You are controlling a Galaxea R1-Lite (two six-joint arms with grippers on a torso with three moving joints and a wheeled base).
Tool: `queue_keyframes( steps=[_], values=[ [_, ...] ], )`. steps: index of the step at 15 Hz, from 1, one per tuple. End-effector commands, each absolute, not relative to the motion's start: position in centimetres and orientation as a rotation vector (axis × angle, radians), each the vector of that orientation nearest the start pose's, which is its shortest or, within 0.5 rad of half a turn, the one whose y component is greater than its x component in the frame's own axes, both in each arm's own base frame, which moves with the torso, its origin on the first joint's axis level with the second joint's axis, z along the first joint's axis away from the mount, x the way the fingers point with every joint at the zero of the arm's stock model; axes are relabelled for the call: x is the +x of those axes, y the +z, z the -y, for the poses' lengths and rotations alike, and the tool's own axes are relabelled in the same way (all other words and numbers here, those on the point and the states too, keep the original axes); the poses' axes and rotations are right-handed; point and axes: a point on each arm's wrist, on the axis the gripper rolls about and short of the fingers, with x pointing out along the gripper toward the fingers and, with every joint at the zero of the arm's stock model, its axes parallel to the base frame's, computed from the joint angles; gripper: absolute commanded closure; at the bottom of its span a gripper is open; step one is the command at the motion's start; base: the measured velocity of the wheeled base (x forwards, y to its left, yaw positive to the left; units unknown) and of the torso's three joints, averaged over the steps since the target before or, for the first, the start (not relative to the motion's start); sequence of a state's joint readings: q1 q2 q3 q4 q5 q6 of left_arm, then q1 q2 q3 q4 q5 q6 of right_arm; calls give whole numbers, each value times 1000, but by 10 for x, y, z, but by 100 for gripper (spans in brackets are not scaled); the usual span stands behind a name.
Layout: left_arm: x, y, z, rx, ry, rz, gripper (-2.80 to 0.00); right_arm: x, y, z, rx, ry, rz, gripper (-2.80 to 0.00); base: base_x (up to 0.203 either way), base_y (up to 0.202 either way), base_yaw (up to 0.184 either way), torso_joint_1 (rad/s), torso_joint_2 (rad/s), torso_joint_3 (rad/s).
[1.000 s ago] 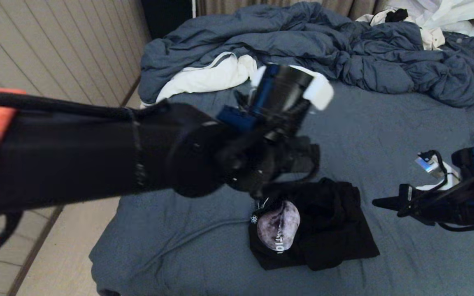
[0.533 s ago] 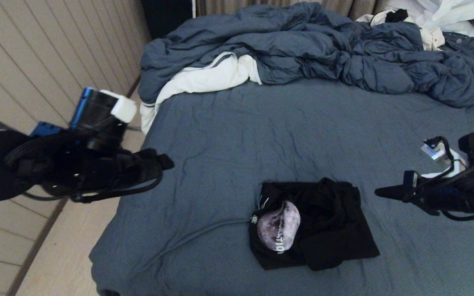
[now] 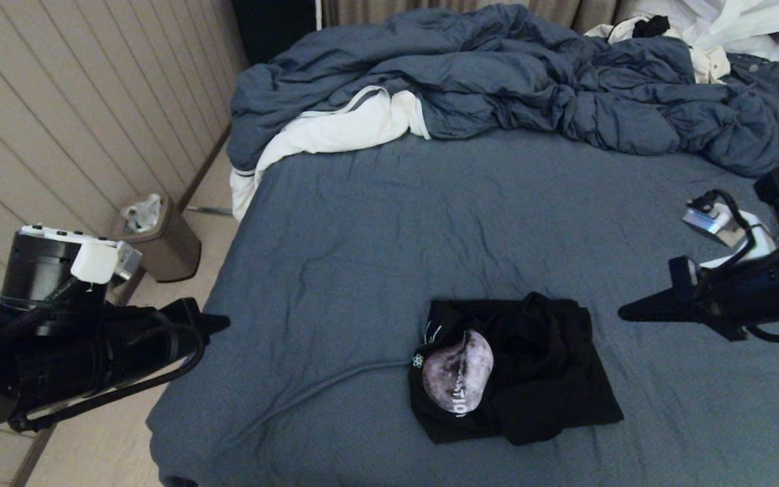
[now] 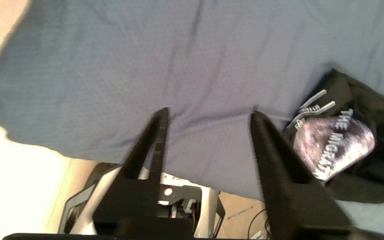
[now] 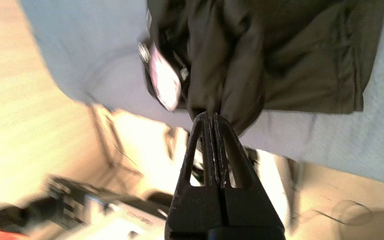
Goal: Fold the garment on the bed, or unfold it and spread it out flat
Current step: Fold the black T-shirt
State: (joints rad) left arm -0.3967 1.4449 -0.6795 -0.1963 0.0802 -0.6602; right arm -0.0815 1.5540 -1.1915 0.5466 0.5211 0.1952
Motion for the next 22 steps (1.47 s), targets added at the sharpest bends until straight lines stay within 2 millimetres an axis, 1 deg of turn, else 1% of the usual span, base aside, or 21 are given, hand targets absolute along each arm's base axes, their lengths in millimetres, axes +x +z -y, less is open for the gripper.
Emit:
queue_keyframes(
  steps=[1, 3, 5, 6, 7, 8, 12, 13, 16, 22],
  values=[
    [204, 167, 93, -510, -149, -624, 0, 254, 209, -18, 331, 334, -1022, 0, 0, 0, 0, 0, 0, 0],
    [207, 161, 95, -505, -144, -651, 0, 255, 191, -34, 186, 265, -1087, 0, 0, 0, 0, 0, 0, 0],
    [214, 151, 98, -498, -126, -685, 0, 256, 187, -37, 149, 249, -1088, 0, 0, 0, 0, 0, 0, 0],
    [214, 151, 99, -500, -127, -684, 0, 258, 185, -38, 147, 246, -1098, 0, 0, 0, 0, 0, 0, 0],
    [214, 151, 98, -500, -128, -681, 0, 261, 181, -40, 133, 232, -1102, -280, 0, 0, 0, 0, 0, 0],
    [213, 152, 98, -501, -129, -678, 0, 265, 180, -42, 116, 214, -1081, -280, 0, 0, 0, 0, 0, 0],
    [209, 150, 102, -490, -149, -691, 0, 271, 183, -62, 76, 271, -1038, -280, 0, 0, 0, 0, 0, 0],
    [207, 149, 105, -484, -161, -697, 0, 273, 184, -63, 76, 273, -1038, -280, 0, 0, 0, 0, 0, 0],
    [206, 149, 108, -482, -165, -700, 0, 278, 179, -65, 75, 273, -1050, -280, 0, 0, 0, 0, 0, 0],
    [207, 147, 108, -482, -162, -707, 0, 296, 150, -69, 66, 255, -1139, -280, 0, 0, 0, 0, 0, 0]
  ],
)
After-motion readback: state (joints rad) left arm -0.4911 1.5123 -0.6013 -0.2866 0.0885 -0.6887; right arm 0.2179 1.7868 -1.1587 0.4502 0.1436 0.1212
